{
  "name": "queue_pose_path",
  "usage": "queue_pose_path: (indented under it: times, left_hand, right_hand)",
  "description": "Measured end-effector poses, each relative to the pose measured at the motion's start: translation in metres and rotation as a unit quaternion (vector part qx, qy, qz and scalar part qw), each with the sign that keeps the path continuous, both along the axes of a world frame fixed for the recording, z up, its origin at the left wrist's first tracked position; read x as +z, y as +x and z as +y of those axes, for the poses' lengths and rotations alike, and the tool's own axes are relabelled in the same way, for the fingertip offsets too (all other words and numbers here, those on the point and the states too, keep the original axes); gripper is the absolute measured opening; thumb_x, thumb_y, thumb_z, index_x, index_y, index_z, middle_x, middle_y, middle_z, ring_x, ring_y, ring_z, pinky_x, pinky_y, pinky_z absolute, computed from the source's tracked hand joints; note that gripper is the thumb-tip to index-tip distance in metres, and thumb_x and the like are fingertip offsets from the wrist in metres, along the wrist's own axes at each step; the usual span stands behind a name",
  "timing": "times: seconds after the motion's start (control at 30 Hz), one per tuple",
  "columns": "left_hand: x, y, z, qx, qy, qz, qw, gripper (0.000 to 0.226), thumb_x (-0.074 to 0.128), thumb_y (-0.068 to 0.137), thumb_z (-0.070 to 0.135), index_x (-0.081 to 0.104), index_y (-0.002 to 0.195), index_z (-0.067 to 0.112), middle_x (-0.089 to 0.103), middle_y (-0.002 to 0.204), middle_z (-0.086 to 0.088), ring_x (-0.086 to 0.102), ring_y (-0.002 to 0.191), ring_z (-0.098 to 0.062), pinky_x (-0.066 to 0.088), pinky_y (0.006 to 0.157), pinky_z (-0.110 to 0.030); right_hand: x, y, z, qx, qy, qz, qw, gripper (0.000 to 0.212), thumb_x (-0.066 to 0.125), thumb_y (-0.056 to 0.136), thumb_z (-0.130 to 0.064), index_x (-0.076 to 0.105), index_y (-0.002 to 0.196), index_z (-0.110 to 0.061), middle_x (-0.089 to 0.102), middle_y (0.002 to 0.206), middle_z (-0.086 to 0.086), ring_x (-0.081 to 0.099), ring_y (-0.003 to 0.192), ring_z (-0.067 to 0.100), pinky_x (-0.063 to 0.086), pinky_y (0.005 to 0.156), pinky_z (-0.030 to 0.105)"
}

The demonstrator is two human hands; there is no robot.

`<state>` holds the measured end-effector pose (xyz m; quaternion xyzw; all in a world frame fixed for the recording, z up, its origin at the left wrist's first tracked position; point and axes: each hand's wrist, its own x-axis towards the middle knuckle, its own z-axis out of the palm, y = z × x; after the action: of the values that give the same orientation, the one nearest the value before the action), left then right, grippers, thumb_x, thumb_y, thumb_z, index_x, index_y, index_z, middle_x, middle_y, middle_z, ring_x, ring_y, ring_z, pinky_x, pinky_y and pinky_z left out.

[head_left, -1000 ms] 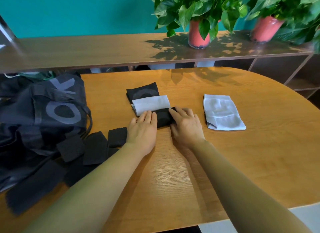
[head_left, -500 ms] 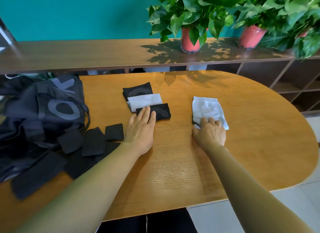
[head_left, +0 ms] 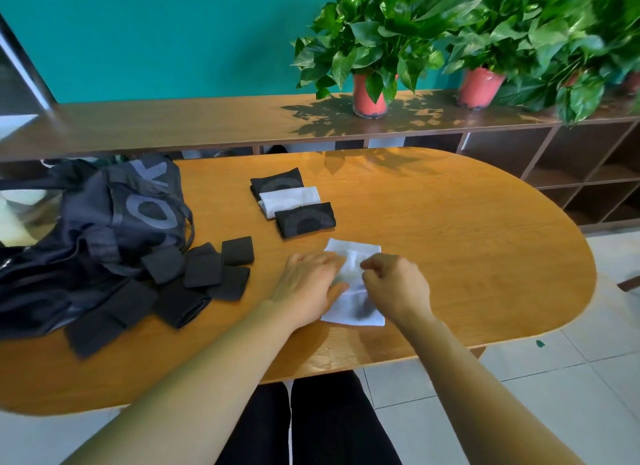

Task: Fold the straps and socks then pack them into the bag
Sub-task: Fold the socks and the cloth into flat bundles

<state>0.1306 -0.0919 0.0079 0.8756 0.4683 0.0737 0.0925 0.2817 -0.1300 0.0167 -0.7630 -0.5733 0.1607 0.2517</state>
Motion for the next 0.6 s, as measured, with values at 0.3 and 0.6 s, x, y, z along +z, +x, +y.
queue_pose_path:
  times: [0.3, 0.6]
  left_hand:
    - [0.003, 0.01, 0.006, -0.041, -0.094, 0.081, 0.991, 0.045, 0.058, 0.087, 0.046, 0.052, 0.126, 0.027, 0.055, 0.117, 0.005, 0.048, 0.11, -0.018, 0.028, 0.099, -0.042]
    - [0.017, 0.006, 0.013, -0.046, -0.152, -0.041, 0.986, 0.019, 0.062, 0.079, 0.017, 0.051, 0.071, 0.03, 0.056, 0.081, 0.011, 0.053, 0.079, -0.014, 0.044, 0.086, -0.034]
  right_hand:
    - [-0.026, 0.028, 0.04, 0.103, -0.053, -0.115, 0.987, 0.049, 0.047, 0.093, -0.02, 0.04, 0.142, -0.02, 0.048, 0.14, 0.001, 0.035, 0.13, 0.024, 0.04, 0.096, 0.038]
    - [-0.026, 0.039, 0.06, 0.0, -0.036, -0.062, 0.997, 0.033, 0.05, 0.084, -0.012, 0.052, 0.116, -0.015, 0.066, 0.106, 0.012, 0.06, 0.098, 0.033, 0.041, 0.069, 0.03]
